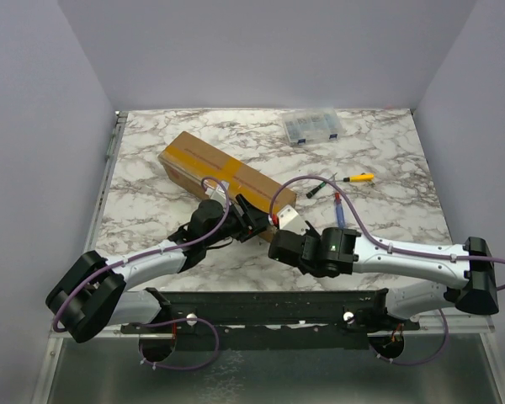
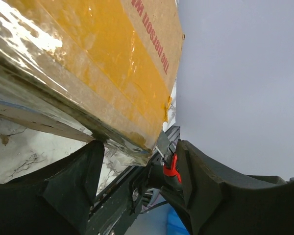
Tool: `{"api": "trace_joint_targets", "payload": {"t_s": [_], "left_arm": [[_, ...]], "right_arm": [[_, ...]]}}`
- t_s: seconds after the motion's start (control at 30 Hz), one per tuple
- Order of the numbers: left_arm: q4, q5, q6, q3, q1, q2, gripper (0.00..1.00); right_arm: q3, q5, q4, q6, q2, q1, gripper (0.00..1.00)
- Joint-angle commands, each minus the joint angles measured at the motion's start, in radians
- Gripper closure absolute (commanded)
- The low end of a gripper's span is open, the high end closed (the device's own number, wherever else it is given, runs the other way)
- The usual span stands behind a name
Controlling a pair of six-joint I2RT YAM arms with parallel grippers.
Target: Unpack the express box
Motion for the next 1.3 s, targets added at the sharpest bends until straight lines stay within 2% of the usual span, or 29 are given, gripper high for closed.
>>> {"api": "trace_joint_targets", "payload": {"t_s": [0.0,0.37,0.63,0.9,1.0,1.27], "left_arm": [[0.068,-0.049,-0.020,0.015,-0.009,0.004,0.34],[0.068,-0.061,-0.026,0.008,-0.010,-0.010,0.34],[0.043,-0.046,-0.089,0.036,-0.011,-0.043,0.35],[0.021,-0.035,-0.191,0.050,-0.012,-0.110,0.38],[-0.008,-0.053,-0.204,0.059,-0.012,-0.147,0.38],[-0.031,-0.088,-0.190,0.050,-0.023,-0.130,0.39]], "right_arm": [[-0.014,-0.137,0.194,-0.053,-0.045,0.043,1.00],[-0.090,-0.203,0.316,-0.054,-0.102,0.045,1.00],[-0.092,-0.078,0.264,-0.007,-0.069,0.062,1.00],[-0.198,0.001,0.414,-0.011,-0.153,0.095,1.00],[-0.219,0.050,0.452,-0.019,-0.152,0.119,1.00],[-0.207,0.031,0.528,-0.021,-0.104,0.175,1.00]]}}
